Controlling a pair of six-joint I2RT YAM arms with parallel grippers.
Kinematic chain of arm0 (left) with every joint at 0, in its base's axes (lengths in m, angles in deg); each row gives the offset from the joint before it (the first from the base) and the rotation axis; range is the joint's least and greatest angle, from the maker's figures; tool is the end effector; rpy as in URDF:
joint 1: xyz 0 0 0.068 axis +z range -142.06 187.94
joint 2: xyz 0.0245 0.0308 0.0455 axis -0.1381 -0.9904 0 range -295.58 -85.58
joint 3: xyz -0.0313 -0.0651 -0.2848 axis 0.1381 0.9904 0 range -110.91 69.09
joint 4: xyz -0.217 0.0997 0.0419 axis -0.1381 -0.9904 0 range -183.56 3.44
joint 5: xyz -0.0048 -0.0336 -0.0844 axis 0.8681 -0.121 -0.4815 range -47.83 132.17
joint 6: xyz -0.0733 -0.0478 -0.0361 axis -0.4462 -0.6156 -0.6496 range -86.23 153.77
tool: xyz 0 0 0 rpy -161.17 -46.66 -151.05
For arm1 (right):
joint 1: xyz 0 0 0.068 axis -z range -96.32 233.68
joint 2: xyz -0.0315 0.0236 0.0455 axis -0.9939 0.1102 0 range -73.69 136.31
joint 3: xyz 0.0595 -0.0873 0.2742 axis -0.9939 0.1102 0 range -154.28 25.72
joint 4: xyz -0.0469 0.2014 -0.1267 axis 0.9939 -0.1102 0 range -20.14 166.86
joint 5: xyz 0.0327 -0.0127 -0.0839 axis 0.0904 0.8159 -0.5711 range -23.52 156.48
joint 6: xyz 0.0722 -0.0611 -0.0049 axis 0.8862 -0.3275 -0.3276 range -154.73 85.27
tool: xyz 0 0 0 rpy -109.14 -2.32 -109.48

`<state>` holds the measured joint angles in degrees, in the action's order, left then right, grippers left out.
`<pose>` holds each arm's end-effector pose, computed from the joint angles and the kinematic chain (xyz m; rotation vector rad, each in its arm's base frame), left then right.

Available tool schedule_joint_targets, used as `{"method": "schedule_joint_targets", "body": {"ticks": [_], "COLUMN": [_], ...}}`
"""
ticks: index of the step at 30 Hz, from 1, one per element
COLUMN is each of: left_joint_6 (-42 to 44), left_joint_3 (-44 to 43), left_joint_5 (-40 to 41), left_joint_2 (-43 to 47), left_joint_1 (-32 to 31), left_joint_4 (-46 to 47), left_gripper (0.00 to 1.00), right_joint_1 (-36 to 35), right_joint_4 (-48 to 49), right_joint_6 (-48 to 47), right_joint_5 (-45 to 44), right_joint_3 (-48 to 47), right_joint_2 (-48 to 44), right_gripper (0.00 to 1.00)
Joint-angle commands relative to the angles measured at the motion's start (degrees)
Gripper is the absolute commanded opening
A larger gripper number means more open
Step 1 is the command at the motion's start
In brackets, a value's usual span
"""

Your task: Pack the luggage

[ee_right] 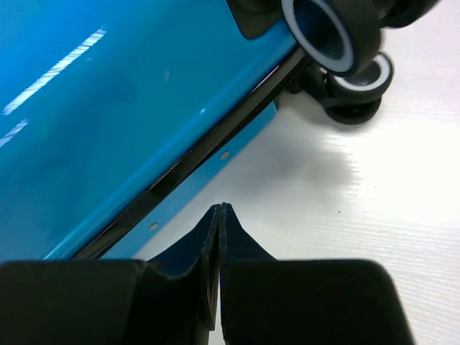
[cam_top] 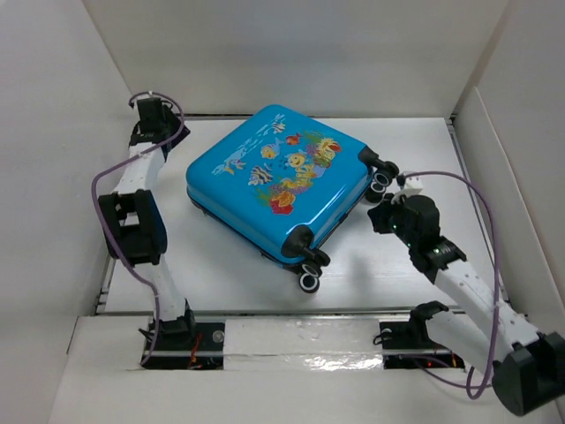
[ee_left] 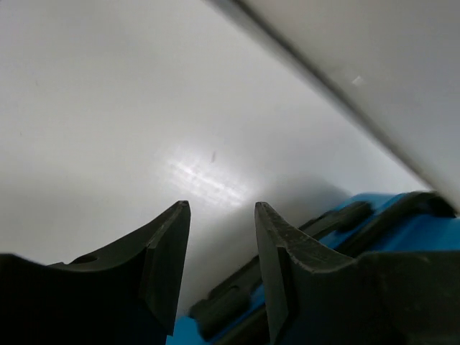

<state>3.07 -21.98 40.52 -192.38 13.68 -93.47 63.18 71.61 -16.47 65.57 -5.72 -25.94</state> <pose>0.4802 0.0457 0.3224 -0.6008 1.8858 -0.3128 0.1961 0.0719 0.2608 -0.0278 1.9715 0.4301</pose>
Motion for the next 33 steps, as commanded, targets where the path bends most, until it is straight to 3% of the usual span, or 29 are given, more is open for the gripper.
{"method": "schedule_joint_targets", "body": {"ticks": [1,5,8,10,19,25,28,33], "left_joint_6": [4.3,2.1,-3.0,-8.8,-18.8,-19.2,-19.4,-21.9], "left_joint_3": [-1.8,3.6,12.6,24.8,59.7,69.1,71.9,76.5], "left_joint_5": [-7.9,-7.8,-9.1,-10.7,-5.6,-1.3,1.0,4.5], "left_joint_2": [-1.7,-1.9,1.2,4.3,24.4,40.2,53.4,68.2], "left_joint_1": [-0.4,-0.4,-1.2,-3.2,-10.7,-19.7,-25.0,-30.3], "left_joint_4": [-4.2,-0.9,5.9,17.7,35.9,31.6,26.3,18.7], "left_gripper": [0.39,0.39,0.39,0.39,0.32,0.27,0.27,0.27], "right_joint_1": [0.4,1.6,1.6,1.0,-0.8,-1.9,-1.4,-1.4], "right_joint_4": [6.5,9.5,10.2,12.4,1.1,-7.6,-12.6,-16.5], "right_joint_6": [-0.2,-0.5,-1.0,-1.2,-6.9,-9.9,-11.0,-11.2], "right_joint_5": [-2.1,-0.4,0.5,2.7,7.1,11.5,15.7,17.1], "right_joint_3": [-5.7,-13.1,-19.6,-22.5,-48.0,-63.0,-73.1,-80.9], "right_joint_2": [8.2,19.4,27.7,33.2,49.7,59.8,64.8,69.1], "right_gripper": [0.04,0.04,0.04,0.04,0.08,0.12,0.16,0.26]}}
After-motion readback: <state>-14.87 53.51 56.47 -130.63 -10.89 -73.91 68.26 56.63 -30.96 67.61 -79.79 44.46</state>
